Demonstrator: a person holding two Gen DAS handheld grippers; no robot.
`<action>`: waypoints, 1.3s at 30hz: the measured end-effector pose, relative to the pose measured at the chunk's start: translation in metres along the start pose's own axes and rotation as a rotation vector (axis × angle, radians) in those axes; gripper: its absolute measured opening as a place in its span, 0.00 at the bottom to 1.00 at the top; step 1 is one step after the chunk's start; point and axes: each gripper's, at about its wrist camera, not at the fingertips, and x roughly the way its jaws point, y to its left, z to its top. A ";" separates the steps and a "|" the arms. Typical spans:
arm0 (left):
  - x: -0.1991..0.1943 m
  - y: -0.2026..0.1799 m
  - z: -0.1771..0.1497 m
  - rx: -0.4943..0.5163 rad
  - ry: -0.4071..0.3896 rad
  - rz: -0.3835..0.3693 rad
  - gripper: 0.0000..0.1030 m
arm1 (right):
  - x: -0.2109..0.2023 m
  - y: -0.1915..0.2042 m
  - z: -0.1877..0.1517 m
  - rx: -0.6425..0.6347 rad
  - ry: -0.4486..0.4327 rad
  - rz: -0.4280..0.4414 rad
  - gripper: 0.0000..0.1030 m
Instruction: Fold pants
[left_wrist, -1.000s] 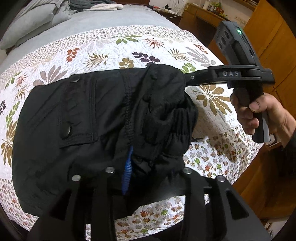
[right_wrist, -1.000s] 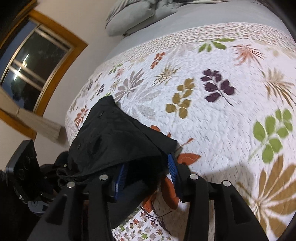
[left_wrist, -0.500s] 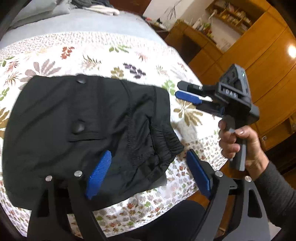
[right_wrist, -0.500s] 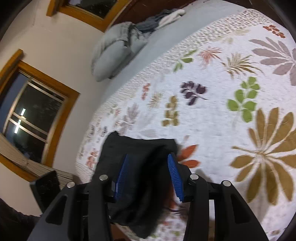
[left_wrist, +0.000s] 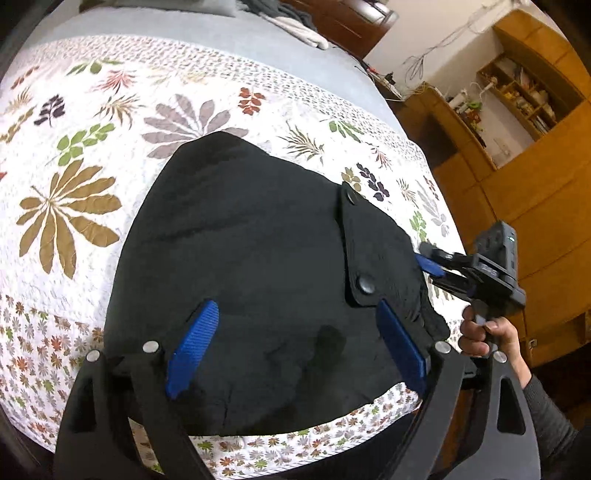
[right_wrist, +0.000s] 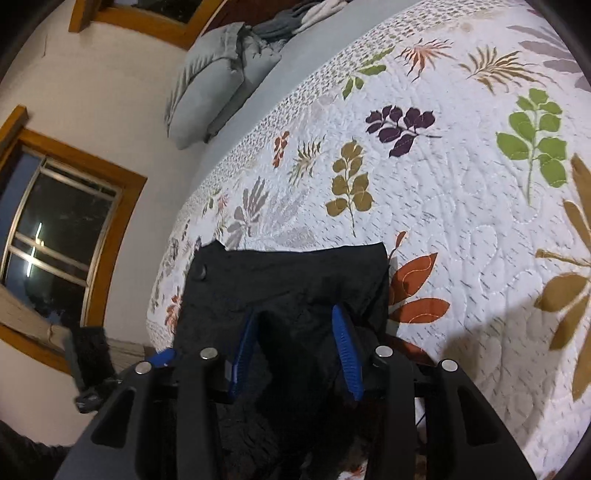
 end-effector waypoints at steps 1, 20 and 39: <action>-0.002 0.002 0.001 -0.010 -0.002 -0.008 0.84 | -0.008 0.004 -0.002 0.003 -0.022 0.005 0.44; -0.114 0.077 -0.030 -0.204 -0.067 -0.041 0.88 | -0.008 0.017 -0.109 0.187 -0.008 -0.040 0.35; -0.058 0.164 0.047 -0.299 0.190 -0.247 0.92 | -0.092 -0.002 -0.111 0.367 -0.058 -0.060 0.93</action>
